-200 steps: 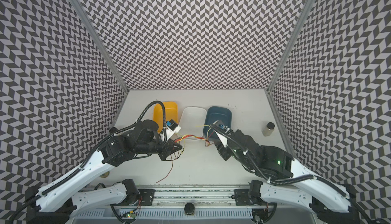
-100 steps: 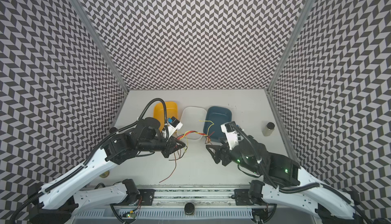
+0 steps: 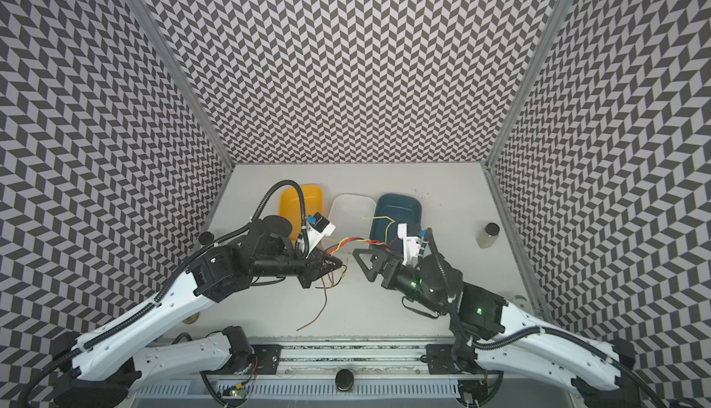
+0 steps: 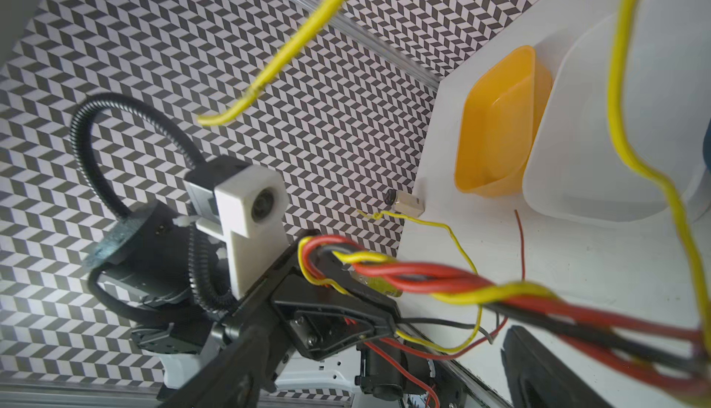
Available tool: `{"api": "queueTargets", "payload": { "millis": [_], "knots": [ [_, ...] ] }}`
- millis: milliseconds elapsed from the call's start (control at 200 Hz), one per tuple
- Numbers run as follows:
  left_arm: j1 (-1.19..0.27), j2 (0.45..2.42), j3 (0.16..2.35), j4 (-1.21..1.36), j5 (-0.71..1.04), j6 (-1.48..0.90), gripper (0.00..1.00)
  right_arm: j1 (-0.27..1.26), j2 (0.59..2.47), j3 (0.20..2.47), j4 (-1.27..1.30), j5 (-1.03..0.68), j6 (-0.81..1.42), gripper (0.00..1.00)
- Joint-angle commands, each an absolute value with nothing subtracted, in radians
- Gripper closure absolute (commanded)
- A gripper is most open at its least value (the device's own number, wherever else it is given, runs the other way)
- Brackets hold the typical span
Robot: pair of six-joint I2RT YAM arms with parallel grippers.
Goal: Untangle the cables
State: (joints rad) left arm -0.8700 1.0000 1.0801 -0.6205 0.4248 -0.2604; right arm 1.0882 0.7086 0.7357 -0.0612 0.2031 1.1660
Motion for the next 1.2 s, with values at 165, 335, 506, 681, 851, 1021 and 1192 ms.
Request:
{"api": "queueTargets", "payload": {
  "millis": [165,335,506,681,851,1021,1192],
  "knots": [
    [-0.887,0.944,1.019,-0.521,0.455,-0.248,1.0,1.087,0.708,0.731,0.11,0.362,1.225,0.03],
    [-0.898,0.899,1.021,-0.479,0.469,-0.265,1.0,1.083,0.729,0.712,0.145,0.387,1.227,0.05],
    [-0.951,0.88,1.009,-0.467,0.517,-0.248,1.0,1.032,0.737,0.717,0.201,0.361,1.175,0.09],
    [-0.984,0.882,1.009,-0.496,0.529,-0.221,1.0,0.924,0.763,0.751,0.183,0.238,1.192,0.18],
    [-0.988,0.877,1.026,-0.528,0.536,-0.192,1.0,0.859,0.768,0.752,0.217,0.154,1.171,0.34],
    [-0.988,0.892,1.045,-0.558,0.559,-0.164,1.0,0.848,0.793,0.778,0.25,0.072,1.088,0.29],
    [-0.988,0.901,1.048,-0.557,0.542,-0.155,1.0,0.848,0.818,0.798,0.224,-0.014,1.09,0.2]
  ]
}}
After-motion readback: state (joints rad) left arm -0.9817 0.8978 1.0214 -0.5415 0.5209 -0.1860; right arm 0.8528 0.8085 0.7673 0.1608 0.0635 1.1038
